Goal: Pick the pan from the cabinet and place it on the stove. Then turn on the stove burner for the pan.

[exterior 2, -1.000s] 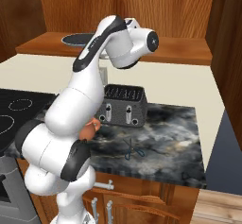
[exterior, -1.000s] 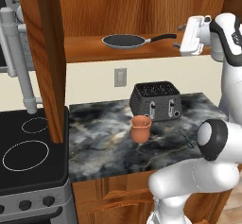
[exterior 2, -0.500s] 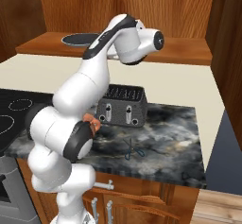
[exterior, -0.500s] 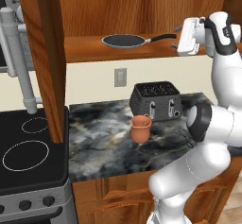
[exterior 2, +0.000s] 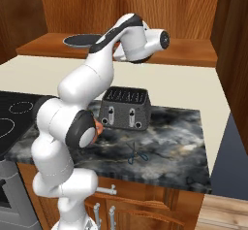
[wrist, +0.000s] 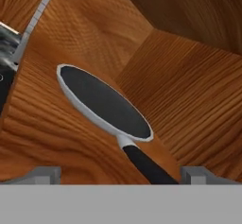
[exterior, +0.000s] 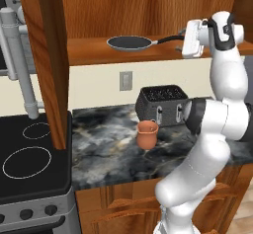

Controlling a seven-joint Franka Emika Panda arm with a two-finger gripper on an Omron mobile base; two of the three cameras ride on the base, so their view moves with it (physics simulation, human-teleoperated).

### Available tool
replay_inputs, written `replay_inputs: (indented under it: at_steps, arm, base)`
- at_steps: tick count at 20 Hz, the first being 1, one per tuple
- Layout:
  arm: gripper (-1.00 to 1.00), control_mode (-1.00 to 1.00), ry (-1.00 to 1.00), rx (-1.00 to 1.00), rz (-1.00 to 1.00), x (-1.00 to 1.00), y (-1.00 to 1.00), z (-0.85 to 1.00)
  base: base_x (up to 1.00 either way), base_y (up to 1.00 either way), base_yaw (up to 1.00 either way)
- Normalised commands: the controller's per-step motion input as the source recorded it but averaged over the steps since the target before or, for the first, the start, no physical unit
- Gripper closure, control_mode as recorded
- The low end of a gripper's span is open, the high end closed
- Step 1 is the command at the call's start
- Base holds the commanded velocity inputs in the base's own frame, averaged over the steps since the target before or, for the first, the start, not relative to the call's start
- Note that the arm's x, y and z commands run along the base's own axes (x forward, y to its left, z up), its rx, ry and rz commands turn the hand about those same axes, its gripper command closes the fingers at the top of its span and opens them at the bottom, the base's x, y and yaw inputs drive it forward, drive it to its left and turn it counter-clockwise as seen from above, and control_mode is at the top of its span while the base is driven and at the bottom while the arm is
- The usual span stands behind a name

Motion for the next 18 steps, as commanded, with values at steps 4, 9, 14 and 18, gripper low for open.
replay_inputs:
  at_steps: [4, 9, 14, 18]
  arm:
    - [-1.00, -1.00, 0.00, -0.04, 0.00, 0.38, 0.00, -0.11]
    - [-1.00, -1.00, 0.00, -0.05, 0.00, 0.38, 0.00, -0.12]
    - [-1.00, -1.00, 0.00, -0.06, 0.00, 0.34, 0.00, -0.27]
    - [-1.00, -1.00, 0.00, -0.06, 0.01, 0.29, 0.00, -0.37]
  base:
    - [0.00, 0.00, 0.00]
    - [0.00, 0.00, 0.00]
    - [0.00, 0.00, 0.00]
    - [0.00, 0.00, 0.00]
